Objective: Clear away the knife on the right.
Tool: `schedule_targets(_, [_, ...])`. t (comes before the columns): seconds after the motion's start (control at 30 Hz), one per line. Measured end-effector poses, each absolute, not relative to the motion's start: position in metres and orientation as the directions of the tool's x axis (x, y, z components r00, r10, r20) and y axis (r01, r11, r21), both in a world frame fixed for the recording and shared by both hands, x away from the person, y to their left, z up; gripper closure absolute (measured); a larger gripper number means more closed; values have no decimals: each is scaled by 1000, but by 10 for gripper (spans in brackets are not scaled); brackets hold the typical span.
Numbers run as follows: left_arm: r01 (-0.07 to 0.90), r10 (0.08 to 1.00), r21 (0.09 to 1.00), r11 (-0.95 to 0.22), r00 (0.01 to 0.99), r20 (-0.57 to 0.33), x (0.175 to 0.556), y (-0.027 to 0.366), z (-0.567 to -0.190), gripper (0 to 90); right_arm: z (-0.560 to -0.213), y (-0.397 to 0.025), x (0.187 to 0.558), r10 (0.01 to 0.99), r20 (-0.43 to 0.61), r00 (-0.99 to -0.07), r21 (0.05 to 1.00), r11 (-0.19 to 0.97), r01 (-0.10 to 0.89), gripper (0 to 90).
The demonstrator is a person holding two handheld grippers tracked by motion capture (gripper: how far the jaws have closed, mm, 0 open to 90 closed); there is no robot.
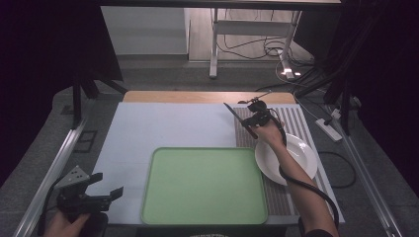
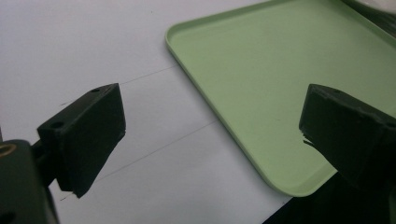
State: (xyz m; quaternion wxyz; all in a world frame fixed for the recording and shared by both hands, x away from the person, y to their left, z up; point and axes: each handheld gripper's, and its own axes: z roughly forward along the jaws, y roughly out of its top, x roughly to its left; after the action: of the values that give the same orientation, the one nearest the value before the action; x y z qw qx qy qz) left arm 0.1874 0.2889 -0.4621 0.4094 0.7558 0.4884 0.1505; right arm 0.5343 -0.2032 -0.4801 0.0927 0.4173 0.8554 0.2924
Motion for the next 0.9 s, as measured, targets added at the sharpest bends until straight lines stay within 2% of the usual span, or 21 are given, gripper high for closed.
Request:
schedule_targets(0.37, [615, 862, 767, -186, 477, -174, 187, 289, -462, 70, -472, -176, 501, 700, 73, -711, 572, 554, 605, 774])
schedule_targets(0.9, [617, 860, 766, -179, 476, -182, 188, 290, -462, 70, -463, -174, 437, 661, 61, -748, 570, 592, 569, 774])
